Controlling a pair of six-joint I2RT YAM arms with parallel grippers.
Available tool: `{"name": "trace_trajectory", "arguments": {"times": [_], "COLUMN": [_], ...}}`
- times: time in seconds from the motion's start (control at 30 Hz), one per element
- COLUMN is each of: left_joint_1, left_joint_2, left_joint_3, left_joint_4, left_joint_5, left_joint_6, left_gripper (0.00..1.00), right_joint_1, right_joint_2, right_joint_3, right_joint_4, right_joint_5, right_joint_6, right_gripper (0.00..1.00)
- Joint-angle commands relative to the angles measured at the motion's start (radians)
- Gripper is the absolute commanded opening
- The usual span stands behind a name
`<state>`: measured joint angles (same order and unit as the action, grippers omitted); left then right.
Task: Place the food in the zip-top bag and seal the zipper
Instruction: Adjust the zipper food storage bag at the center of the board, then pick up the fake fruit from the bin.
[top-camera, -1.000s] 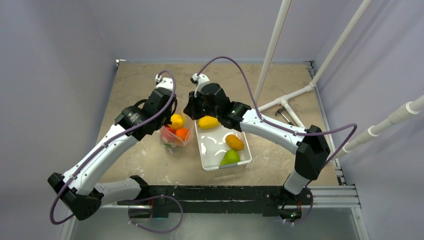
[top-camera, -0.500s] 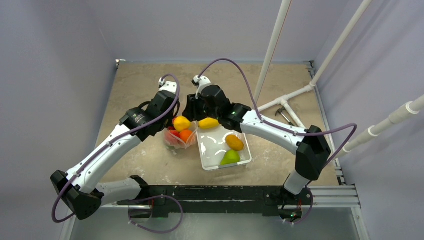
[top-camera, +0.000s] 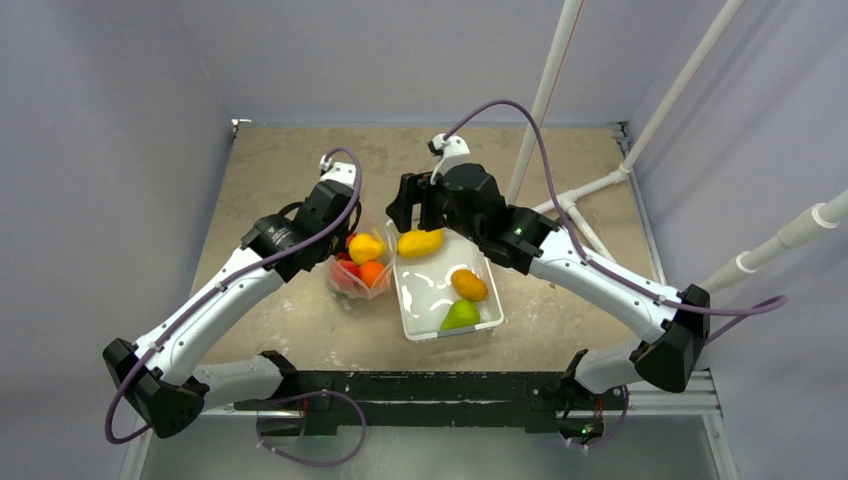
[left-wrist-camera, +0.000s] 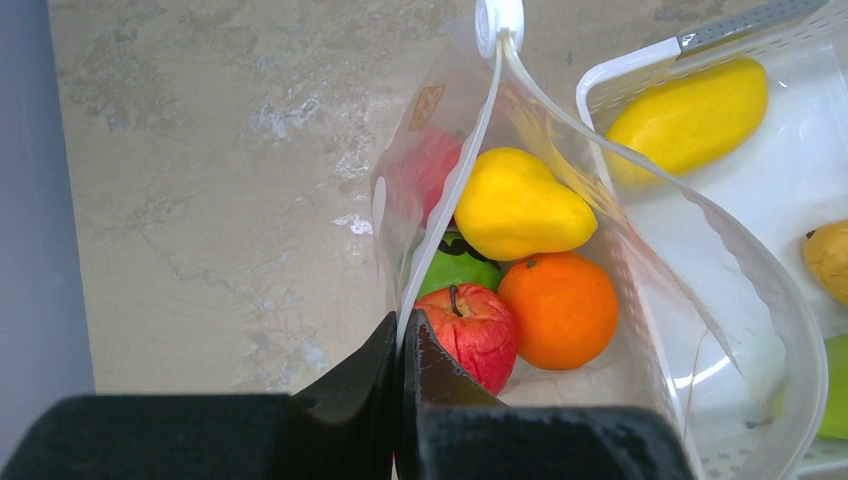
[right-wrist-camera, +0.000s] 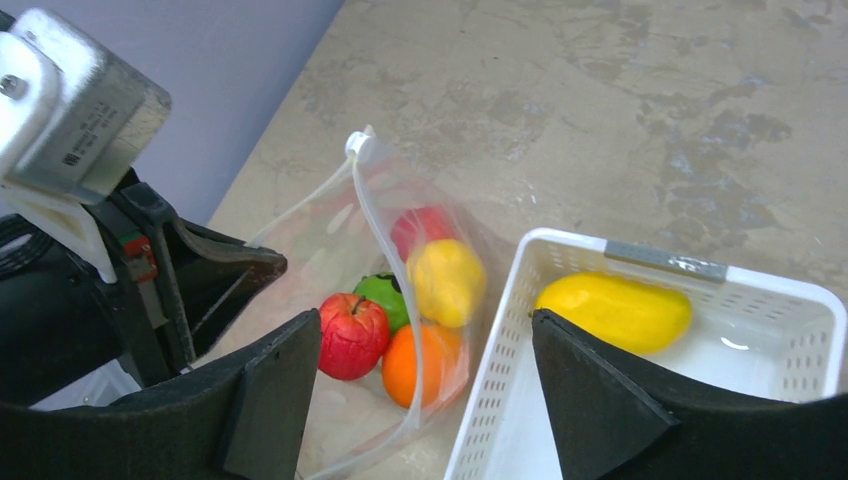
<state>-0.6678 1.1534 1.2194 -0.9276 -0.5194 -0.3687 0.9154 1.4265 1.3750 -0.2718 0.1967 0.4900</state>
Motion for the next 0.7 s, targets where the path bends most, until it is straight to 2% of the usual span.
{"name": "trace_trajectory", "arguments": {"times": [0.0, 0.13, 0.2, 0.33, 0.5, 0.67], "left_joint_1": [0.007, 0.008, 0.007, 0.008, 0.007, 0.007], "left_joint_2": [0.005, 0.008, 0.011, 0.017, 0.019, 0.015], "left_joint_3": [0.008, 0.009, 0.008, 0.008, 0.006, -0.003], "left_joint_4": [0.04, 0.046, 0.05, 0.063, 0.079, 0.089], "left_joint_5": [0.008, 0.009, 0.006, 0.009, 0.02, 0.041], "left_joint_6": [0.028, 0.038, 0.044, 0.055, 0.064, 0.076], "left_gripper": [0.0, 0.0, 0.0, 0.0, 0.0, 0.0], "right_joint_1": [-0.008, -0.013, -0.016, -0.016, -0.017, -0.016], "right_joint_2": [-0.056, -0.108, -0.121, -0.142, -0.2, -0.2], "right_joint_3": [-0.047, -0.103, -0.128, -0.153, -0.233, -0.267], "right_joint_4": [-0.088, -0.125, -0.151, -0.231, -0.25, -0.363], "right_joint_5": [0.058, 0.034, -0.009, -0.036, -0.118, -0.056], "right_joint_6": [0.029, 0.061, 0.064, 0.102, 0.139, 0.183], "right_gripper": [0.81, 0.85, 0.92, 0.99, 0.99, 0.99]}}
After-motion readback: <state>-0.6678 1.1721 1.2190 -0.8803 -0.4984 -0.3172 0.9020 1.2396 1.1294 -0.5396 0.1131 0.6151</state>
